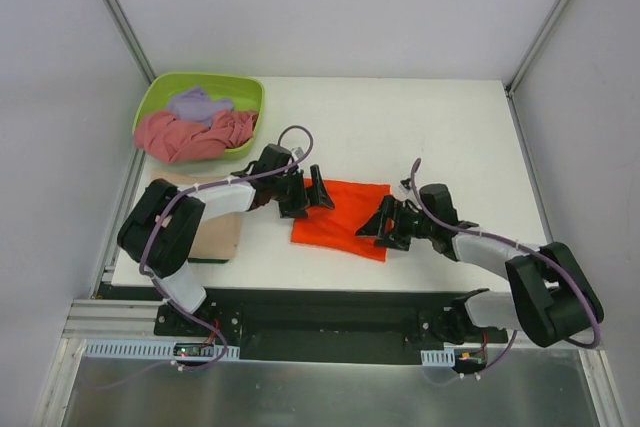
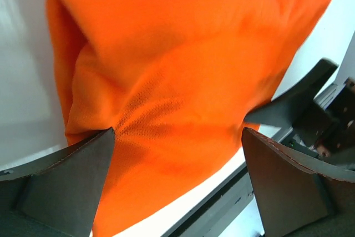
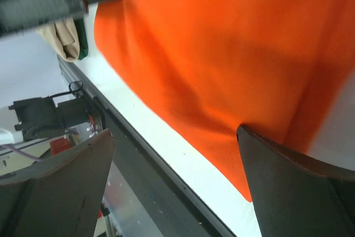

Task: Fold and stack the t-shirts
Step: Fold the long partially folded tshirt into a neat square

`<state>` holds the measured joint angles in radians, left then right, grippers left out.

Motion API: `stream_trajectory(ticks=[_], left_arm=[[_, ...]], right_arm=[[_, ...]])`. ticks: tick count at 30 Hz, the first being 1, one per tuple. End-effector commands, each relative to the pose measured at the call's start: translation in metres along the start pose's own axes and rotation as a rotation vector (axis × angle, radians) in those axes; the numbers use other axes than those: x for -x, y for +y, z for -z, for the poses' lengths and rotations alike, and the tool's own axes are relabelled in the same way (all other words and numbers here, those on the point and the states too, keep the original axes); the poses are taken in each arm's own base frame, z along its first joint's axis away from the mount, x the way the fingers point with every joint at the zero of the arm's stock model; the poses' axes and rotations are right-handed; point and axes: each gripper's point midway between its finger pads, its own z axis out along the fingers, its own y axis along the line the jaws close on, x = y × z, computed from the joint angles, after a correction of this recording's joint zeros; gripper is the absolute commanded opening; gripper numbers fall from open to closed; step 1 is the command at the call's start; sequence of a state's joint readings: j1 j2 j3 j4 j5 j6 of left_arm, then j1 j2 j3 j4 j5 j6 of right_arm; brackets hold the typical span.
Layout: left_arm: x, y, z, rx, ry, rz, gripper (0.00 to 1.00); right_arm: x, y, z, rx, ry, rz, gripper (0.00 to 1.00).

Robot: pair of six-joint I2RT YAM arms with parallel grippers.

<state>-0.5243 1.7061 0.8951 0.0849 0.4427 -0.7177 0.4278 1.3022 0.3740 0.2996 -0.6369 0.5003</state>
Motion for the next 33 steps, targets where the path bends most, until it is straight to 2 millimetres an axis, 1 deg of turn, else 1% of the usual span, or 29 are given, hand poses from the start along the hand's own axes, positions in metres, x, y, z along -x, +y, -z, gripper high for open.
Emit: stream_trajectory(ticks=[1,3,5,6,9,11,12,14,15,18,20,21,23,24,25,27,28,31,33], left_arm=[[-0.048,0.023,0.017,0.075,0.071,0.045,0.99],[-0.061,0.015,0.023,0.060,0.078,0.023,0.99],[-0.063,0.001,0.028,0.032,0.065,-0.023,0.99],[-0.063,-0.001,0.031,0.033,0.069,-0.033,0.99],[-0.044,-0.012,0.038,0.044,0.005,-0.071,0.99],[-0.030,-0.023,0.043,0.037,-0.040,-0.100,0.99],[-0.023,-0.027,0.044,0.039,-0.064,-0.121,0.99],[-0.007,-0.027,0.047,0.077,-0.115,-0.136,0.99],[0.002,-0.025,0.047,0.101,-0.142,-0.139,0.99],[0.024,-0.017,0.041,0.151,-0.179,-0.125,0.99],[0.031,-0.012,0.033,0.166,-0.161,-0.106,0.99],[0.030,-0.008,0.029,0.175,-0.144,-0.094,0.99],[0.025,-0.001,0.021,0.184,-0.108,-0.080,0.99],[0.023,0.003,0.018,0.194,-0.099,-0.078,0.99],[0.022,0.007,0.016,0.209,-0.092,-0.074,0.99],[0.022,0.017,0.011,0.241,-0.084,-0.067,0.99],[0.024,0.020,0.010,0.254,-0.087,-0.066,0.99],[0.027,0.030,0.004,0.294,-0.088,-0.065,0.99],[0.030,0.036,0.000,0.320,-0.089,-0.067,0.99]], right_arm=[[-0.002,-0.033,0.021,-0.141,0.013,0.026,0.96],[0.004,-0.032,0.030,-0.155,-0.006,0.043,0.96],[0.013,-0.020,0.037,-0.136,-0.032,0.085,0.96],[0.017,-0.013,0.041,-0.126,-0.046,0.108,0.96],[0.036,0.016,0.052,-0.077,-0.104,0.169,0.96],[0.048,0.032,0.056,-0.047,-0.141,0.194,0.96],[0.058,0.041,0.056,-0.025,-0.170,0.212,0.96],[0.070,0.054,0.054,0.008,-0.191,0.212,0.96],[0.080,0.064,0.053,0.039,-0.209,0.233,0.96],[0.097,0.074,0.038,0.068,-0.204,0.243,0.96],[0.110,0.073,0.025,0.060,-0.185,0.215,0.96],[0.117,0.070,0.016,0.045,-0.179,0.198,0.96],[0.137,0.073,0.003,0.038,-0.197,0.208,0.96],[0.139,0.066,-0.009,0.029,-0.172,0.186,0.96],[0.144,0.067,-0.016,0.042,-0.163,0.183,0.96],[0.152,0.061,-0.031,0.046,-0.152,0.155,0.96],[0.154,0.057,-0.036,0.039,-0.148,0.148,0.96],[0.161,0.033,-0.051,-0.024,-0.148,0.117,0.96],[0.161,0.016,-0.058,-0.058,-0.139,0.085,0.96]])
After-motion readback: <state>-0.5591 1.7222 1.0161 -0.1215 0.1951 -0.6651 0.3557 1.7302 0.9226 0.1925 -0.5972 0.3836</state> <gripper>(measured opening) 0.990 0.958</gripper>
